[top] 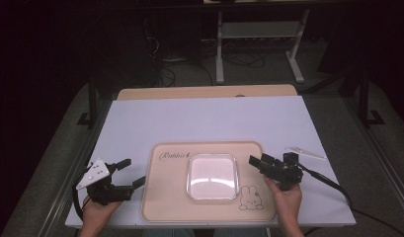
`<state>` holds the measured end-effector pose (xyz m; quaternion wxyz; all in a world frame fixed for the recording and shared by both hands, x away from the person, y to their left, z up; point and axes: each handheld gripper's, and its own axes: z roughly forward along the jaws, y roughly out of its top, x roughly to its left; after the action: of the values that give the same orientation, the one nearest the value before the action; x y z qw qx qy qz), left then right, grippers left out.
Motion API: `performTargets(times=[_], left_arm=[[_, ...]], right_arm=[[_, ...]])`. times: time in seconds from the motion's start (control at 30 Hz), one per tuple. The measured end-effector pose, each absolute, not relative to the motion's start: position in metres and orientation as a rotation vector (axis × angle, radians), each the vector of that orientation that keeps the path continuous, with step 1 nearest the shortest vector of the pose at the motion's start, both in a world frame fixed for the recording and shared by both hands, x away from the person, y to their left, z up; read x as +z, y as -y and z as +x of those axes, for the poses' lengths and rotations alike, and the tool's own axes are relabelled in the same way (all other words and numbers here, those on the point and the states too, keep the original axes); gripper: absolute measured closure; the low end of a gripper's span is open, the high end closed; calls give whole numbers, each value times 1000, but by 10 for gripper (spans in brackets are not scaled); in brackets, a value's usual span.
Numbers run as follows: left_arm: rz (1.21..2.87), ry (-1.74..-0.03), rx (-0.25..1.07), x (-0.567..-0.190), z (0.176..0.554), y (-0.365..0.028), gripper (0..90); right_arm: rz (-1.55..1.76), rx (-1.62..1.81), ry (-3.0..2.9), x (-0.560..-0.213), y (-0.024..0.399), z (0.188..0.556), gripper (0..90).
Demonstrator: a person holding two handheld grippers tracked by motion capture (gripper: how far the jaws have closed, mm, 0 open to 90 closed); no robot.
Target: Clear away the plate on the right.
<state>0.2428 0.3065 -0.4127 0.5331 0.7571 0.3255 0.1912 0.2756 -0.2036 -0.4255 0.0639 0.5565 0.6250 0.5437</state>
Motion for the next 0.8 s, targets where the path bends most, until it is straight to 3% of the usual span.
performTargets(times=[0.47,0.8], left_arm=[[1814,-780,449,-414,244,-306,160],[1820,-778,443,-416,245,-304,160]], right_arm=[[1321,1503,-1880,-406,244,280,229],[1188,1410,-1925,-407,275,267,214]])
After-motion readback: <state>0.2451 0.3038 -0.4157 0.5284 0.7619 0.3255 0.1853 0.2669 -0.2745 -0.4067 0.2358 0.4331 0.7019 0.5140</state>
